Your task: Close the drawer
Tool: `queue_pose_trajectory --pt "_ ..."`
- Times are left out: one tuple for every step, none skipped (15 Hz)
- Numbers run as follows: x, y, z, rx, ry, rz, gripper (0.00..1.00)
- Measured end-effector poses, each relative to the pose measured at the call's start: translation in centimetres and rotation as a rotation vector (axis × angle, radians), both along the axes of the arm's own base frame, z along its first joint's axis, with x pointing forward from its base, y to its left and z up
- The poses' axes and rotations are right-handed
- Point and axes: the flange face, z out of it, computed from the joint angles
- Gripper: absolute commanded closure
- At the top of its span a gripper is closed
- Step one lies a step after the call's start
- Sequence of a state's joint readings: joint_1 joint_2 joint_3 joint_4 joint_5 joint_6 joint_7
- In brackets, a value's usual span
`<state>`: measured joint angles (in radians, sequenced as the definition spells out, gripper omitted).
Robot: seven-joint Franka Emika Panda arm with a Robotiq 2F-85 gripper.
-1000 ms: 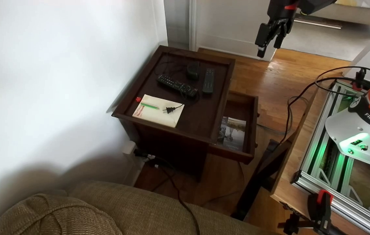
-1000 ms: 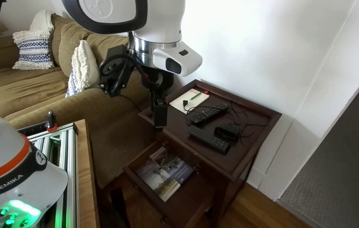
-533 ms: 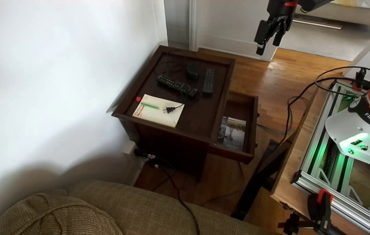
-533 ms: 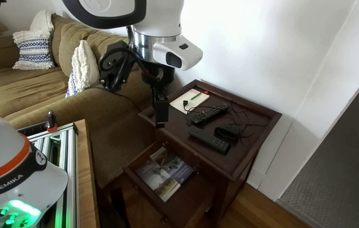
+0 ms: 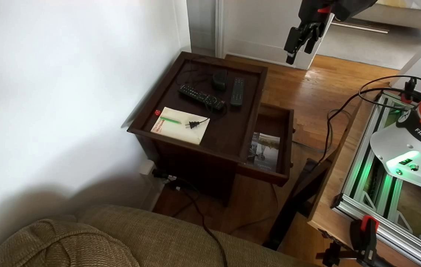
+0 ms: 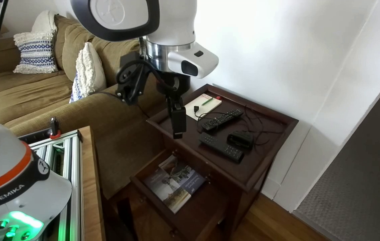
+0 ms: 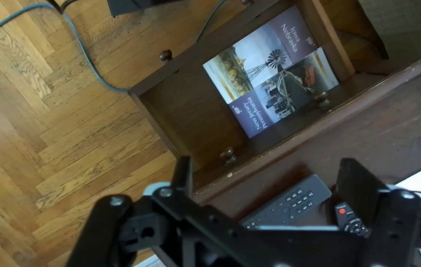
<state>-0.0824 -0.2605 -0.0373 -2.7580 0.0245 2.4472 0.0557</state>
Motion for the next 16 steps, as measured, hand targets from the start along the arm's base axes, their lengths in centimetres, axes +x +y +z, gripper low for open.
queue_pose_trajectory --pt "0.3 -0.1 -1.0 -0.016 -0.014 0.011 0.0" --pt "0.6 -0.4 -2.2 -0.03 -0.016 0.02 0.0" --pt "0.6 -0.7 -3.5 -0.043 -0.003 0.024 0.0" --pt "0.5 -1.1 -5.0 -0.059 0.018 0.024 0.0" --pt "0.4 -1.5 -6.4 -0.076 0.043 0.021 0.0" --pt "0.2 -2.1 -7.8 -0.093 0.071 0.014 0.0" --pt "0.1 -2.8 -9.1 -0.108 0.101 0.004 0.0" --pt "0.0 -3.5 -10.3 -0.123 0.131 -0.007 0.0" --pt "0.0 -4.3 -11.5 -0.137 0.159 -0.022 0.0" --pt "0.0 -5.1 -12.7 -0.148 0.184 -0.036 0.0" --pt "0.0 -5.9 -13.8 -0.152 0.208 -0.051 0.0" --pt "0.1 -6.6 -14.9 -0.155 0.231 -0.061 0.0" --pt "0.2 -7.2 -16.1 -0.16 0.255 -0.069 0.0" --pt "0.2 -7.8 -17.2 -0.165 0.279 -0.076 0.0" --pt "0.2 -8.4 -18.3 -0.173 0.304 -0.082 0.0" --pt "0.1 -9.0 -19.4 -0.18 0.33 -0.088 0.0"
